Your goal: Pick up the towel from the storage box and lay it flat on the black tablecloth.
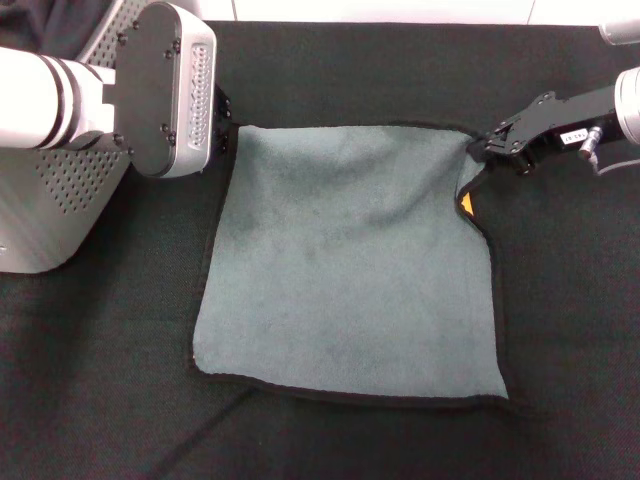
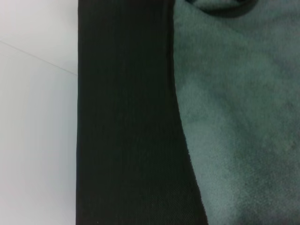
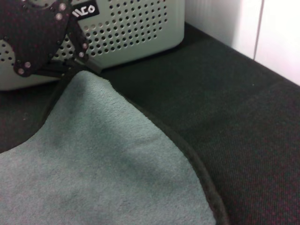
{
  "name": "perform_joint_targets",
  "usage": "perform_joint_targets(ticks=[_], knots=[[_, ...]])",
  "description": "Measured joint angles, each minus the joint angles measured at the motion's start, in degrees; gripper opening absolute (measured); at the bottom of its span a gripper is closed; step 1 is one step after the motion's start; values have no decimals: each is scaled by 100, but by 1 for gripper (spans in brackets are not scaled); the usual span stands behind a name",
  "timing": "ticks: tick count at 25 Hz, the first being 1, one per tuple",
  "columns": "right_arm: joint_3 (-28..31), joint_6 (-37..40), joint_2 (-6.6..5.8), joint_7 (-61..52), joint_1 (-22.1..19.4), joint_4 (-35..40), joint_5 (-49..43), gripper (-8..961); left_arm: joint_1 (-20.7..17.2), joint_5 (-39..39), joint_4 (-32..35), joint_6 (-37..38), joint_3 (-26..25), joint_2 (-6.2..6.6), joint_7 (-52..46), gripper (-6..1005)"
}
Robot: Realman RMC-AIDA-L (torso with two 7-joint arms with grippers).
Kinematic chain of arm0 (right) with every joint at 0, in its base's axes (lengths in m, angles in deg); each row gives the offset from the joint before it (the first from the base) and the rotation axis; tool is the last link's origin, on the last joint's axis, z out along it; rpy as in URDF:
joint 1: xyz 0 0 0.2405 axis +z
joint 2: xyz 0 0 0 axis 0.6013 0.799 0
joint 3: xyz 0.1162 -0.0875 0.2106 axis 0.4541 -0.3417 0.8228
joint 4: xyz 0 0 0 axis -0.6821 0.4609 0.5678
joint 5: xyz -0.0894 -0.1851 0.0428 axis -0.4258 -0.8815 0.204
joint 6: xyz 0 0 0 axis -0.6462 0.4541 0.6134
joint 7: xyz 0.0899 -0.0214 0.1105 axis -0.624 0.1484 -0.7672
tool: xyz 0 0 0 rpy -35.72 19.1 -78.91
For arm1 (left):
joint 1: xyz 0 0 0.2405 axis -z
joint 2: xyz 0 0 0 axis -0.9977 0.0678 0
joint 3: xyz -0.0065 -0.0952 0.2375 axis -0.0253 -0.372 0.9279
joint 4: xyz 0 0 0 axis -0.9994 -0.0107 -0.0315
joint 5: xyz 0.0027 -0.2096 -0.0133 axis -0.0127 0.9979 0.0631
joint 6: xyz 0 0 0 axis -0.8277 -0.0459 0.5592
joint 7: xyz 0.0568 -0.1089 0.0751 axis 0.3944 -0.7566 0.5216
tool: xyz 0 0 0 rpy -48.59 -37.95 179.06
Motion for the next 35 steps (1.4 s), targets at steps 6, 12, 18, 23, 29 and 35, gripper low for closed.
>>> perform_joint_targets(ticks=[6,12,18,23,29,35], knots=[[2,-62,15,6,1,4,-9,15,1,0,-2,0,-1,0,8,85],[18,-63,16,9,2,4,-14,16,1,0,-2,0,-2,0,11,85],[13,-61,22,17,-8,36,-4,17,-14,-17,-2,-126,26,-1,-5,85],[57,-59,43,-6,-43,97,23,44,-39,-320,-137,-650,313,-8,-278,86],[16,-303,44,-273,-44,162,-23,124,7,-648,-262,-1084,524,-2,-830,106],[42,-346,53,-313,-141,346,-30,367,30,-587,-77,-1028,455,9,-1087,195]])
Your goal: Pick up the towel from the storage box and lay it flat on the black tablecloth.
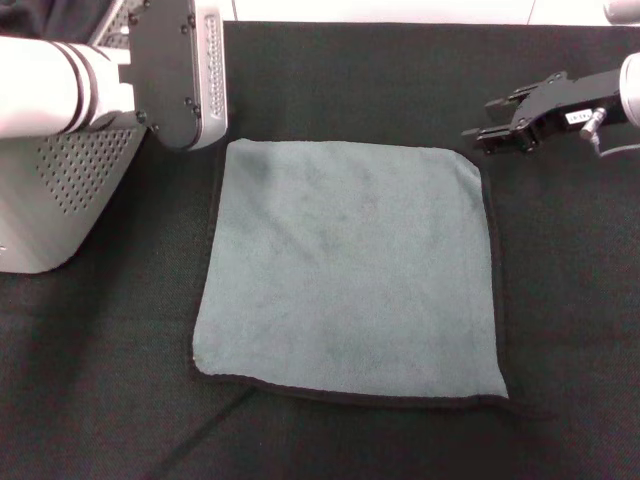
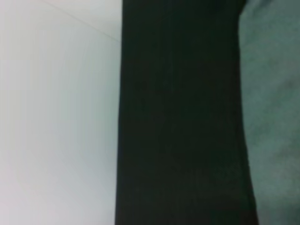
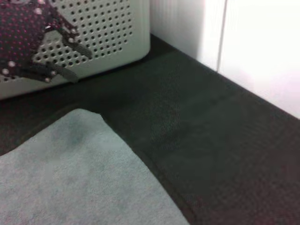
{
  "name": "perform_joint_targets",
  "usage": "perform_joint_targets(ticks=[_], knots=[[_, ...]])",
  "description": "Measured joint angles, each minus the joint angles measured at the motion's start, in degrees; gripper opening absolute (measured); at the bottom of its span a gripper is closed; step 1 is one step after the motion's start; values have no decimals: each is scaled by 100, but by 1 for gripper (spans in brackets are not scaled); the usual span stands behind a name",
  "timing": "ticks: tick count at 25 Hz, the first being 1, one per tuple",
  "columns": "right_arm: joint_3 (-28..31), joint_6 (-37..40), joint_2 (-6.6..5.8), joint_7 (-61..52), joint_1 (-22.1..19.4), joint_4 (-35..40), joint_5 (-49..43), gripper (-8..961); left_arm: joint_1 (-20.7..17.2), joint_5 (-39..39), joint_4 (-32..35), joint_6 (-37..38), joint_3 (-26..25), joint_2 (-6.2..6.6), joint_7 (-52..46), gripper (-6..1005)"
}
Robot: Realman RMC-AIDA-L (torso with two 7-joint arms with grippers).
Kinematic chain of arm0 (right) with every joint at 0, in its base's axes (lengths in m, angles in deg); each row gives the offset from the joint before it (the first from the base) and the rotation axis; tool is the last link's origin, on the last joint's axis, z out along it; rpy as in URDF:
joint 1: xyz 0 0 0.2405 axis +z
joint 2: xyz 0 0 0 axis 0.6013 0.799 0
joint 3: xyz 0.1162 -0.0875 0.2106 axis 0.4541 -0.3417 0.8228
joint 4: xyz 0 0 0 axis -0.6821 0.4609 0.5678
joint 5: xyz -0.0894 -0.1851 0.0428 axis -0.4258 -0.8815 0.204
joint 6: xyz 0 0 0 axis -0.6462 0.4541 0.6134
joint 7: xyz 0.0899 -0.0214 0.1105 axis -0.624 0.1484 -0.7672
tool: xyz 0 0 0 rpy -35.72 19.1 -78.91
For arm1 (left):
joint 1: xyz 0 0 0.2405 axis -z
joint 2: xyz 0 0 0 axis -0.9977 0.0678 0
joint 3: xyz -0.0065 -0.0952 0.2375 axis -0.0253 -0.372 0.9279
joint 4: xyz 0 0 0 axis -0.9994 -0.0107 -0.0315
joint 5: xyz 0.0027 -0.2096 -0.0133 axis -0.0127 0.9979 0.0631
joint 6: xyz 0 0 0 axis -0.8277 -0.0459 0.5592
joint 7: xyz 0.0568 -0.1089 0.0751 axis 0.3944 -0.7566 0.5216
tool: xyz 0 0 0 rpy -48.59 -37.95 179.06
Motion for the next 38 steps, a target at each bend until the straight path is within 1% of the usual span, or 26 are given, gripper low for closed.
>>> perform_joint_targets(ticks=[3,5,8,11,13,17,19,20,21,22,23,24,25,26,27,30,31,32,33,34,36,38], knots=[[-2,88,6,-96,-249,386,14,470,-50,206,230,146,-31,6,-38,289],[10,186,26,-115,-395,603,45,539,-65,504,430,445,-210,17,-45,352],[34,422,58,-119,-603,961,155,640,-33,971,693,980,-588,19,-35,382],[36,978,62,-25,-909,1341,548,741,51,1562,862,1672,-1014,18,-43,412],[37,1386,53,146,-1089,1503,898,749,107,1987,912,2215,-1373,17,-72,422],[45,2520,42,695,-1462,1643,1896,760,144,2968,813,3397,-2141,18,-120,422],[46,2916,99,883,-1628,1704,2252,758,138,3538,542,4057,-2570,32,-110,422],[47,3064,137,971,-1693,1728,2384,756,128,3859,298,4451,-2805,48,-91,422],[45,3237,221,1071,-1781,1755,2505,755,126,4086,126,4715,-2964,71,-73,421],[52,3363,291,1149,-1853,1796,2590,754,115,4354,-143,5075,-3163,113,-42,421],[43,3475,365,1214,-1916,1823,2641,753,109,4602,-494,5409,-3338,180,11,421],[37,3543,409,1259,-1962,1844,2687,752,104,4810,-828,5683,-3484,258,59,421],[-8,3630,465,1333,-2023,1859,2783,752,97,5000,-1191,5952,-3615,362,119,421],[-131,3689,496,1416,-2068,1832,2926,752,93,5199,-1565,6207,-3697,480,178,421],[-285,3709,496,1485,-2108,1790,3087,753,86,5363,-1895,6419,-3753,596,239,421],[-731,3732,493,1737,-2175,1606,3577,753,2,5755,-2775,6866,-3654,934,502,426],[-877,3731,495,1880,-2164,1484,3753,753,-72,5862,-2926,6901,-3488,1028,644,432],[-1010,3724,502,2011,-2153,1370,3906,753,-210,5943,-3029,6913,-3153,1104,909,437],[-1160,3710,506,2151,-2135,1251,4077,754,-272,5952,-3034,6912,-2993,1117,998,442],[-1327,3690,507,2292,-2110,1141,4275,754,-272,5952,-3034,6912,-2993,1117,998,449],[-1502,3669,507,2458,-2043,990,4499,754,-369,5951,-3032,6912,-2801,1132,1082,462],[-1695,3658,507,2605,-1955,837,4715,754,-472,5943,-3037,6916,-2726,1170,1110,475]])
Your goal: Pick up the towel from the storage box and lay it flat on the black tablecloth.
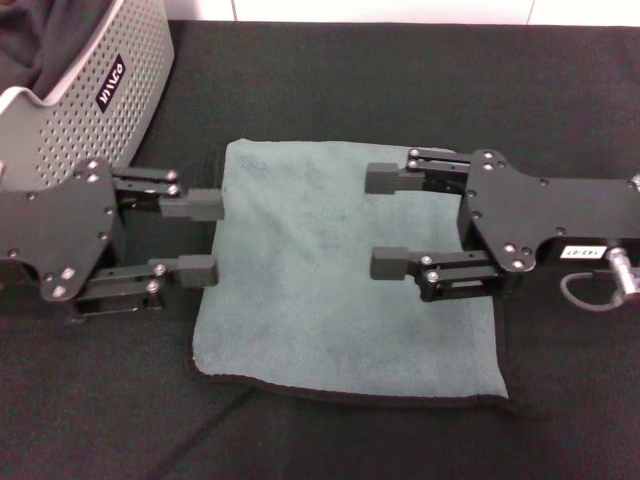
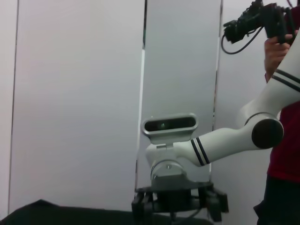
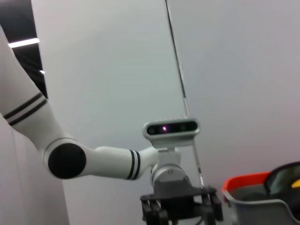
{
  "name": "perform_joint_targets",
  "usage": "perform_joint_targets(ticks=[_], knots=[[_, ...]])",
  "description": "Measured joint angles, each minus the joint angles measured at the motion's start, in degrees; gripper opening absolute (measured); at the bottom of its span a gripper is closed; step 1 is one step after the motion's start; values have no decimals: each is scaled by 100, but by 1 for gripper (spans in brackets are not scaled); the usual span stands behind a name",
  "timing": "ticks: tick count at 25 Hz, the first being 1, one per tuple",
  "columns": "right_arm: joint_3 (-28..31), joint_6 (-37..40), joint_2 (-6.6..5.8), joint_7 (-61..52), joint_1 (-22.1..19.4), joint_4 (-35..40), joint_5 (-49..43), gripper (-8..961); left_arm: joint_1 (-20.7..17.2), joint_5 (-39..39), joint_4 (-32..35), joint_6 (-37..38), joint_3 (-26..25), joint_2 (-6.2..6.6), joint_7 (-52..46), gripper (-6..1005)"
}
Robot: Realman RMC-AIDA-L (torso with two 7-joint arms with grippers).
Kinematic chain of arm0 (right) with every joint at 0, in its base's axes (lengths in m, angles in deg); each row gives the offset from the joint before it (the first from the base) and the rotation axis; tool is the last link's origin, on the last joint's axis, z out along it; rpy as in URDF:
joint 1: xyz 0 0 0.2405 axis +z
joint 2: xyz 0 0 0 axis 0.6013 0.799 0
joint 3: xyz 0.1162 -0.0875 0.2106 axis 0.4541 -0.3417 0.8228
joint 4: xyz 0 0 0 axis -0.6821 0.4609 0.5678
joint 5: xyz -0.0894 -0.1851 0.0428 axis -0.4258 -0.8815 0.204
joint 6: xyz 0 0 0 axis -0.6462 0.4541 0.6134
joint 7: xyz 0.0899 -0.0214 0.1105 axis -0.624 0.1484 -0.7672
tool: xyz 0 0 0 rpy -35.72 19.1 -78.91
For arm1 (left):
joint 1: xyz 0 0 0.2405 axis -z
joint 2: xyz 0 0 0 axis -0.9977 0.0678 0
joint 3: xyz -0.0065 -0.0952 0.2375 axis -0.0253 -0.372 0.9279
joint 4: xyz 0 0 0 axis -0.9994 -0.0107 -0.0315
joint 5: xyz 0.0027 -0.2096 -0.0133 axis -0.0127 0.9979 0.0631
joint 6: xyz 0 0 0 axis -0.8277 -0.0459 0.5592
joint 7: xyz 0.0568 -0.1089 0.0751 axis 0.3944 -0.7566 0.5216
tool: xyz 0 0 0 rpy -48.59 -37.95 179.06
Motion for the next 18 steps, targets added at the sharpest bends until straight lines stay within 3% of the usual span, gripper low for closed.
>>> perform_joint_targets(ticks=[6,18], knots=[[-317,-75,4,80,72,-106,191,755,-116,17,-48,11,-27,95,3,502],[-508,-127,9,88,149,-308,183,757,-101,45,-89,17,-28,134,-42,502]])
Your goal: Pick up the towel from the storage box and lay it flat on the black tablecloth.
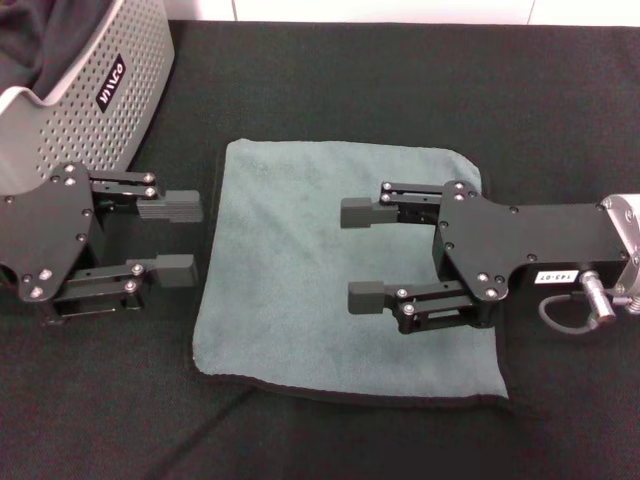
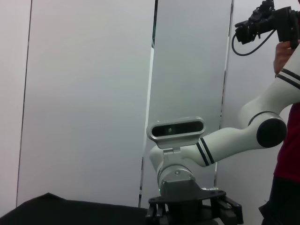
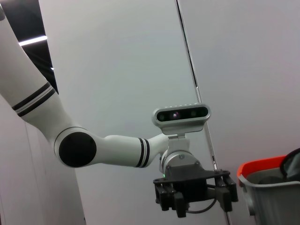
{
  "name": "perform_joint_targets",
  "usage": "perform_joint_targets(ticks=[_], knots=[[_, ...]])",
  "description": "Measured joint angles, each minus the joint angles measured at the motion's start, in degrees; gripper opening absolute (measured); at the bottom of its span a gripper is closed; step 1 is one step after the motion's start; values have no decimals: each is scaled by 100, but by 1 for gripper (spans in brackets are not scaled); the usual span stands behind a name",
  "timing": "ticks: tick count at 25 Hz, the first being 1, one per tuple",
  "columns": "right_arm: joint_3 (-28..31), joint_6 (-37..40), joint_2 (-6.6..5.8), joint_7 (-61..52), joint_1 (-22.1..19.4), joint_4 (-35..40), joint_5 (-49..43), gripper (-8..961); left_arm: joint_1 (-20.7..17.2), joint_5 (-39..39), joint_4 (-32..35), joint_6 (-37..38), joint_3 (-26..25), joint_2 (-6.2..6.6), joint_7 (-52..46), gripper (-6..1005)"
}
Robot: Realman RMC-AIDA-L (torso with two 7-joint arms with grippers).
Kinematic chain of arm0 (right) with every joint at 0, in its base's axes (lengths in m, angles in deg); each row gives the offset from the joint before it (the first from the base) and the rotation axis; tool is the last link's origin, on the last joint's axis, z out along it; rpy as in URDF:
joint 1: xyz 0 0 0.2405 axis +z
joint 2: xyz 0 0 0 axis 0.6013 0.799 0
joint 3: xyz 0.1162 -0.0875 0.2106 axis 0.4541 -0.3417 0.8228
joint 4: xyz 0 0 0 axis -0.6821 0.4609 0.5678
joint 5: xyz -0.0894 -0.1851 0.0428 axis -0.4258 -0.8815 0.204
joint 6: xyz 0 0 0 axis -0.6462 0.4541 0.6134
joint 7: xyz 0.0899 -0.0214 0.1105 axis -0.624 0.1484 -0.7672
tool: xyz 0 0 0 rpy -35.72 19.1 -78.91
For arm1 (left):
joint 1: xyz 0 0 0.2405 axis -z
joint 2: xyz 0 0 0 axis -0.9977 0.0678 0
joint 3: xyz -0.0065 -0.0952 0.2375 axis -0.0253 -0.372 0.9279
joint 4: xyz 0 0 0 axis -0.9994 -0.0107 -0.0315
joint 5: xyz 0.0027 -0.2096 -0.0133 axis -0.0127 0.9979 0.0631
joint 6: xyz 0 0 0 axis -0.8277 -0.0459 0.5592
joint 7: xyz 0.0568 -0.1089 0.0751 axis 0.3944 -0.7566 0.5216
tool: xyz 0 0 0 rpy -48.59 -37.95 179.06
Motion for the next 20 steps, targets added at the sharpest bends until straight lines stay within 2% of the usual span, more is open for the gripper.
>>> perform_joint_targets(ticks=[20], knots=[[-7,-75,0,72,58,-1,38,759,26,-41,-145,0,21,58,32,502]])
